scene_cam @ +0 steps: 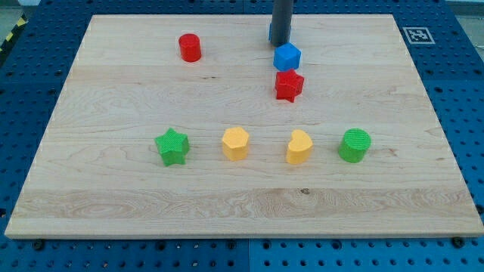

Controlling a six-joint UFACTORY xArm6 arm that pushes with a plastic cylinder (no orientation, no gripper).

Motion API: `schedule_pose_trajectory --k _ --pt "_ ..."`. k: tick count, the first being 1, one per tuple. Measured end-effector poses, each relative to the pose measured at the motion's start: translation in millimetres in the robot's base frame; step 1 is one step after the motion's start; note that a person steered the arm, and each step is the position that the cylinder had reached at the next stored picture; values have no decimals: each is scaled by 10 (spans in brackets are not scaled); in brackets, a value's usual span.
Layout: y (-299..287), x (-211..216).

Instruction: Point your arm at the red circle

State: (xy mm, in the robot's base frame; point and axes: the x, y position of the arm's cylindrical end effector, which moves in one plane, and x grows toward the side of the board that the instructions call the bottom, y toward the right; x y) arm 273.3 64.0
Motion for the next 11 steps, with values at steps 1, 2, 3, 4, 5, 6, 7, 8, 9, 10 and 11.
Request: schedule_pose_trajectory --k 1,2,3,4,5,6,7,8,9,10,11 --pt "-186 0" --pt "-423 -12" --pt "-821 -12" --pt "-1262 -13" --pt "-1502 -194" --pt "-1891 -286" --pt "-2242 -65" --pt "-2117 304" --pt "-2068 389" --pt "-2068 319" --pt "-1970 130"
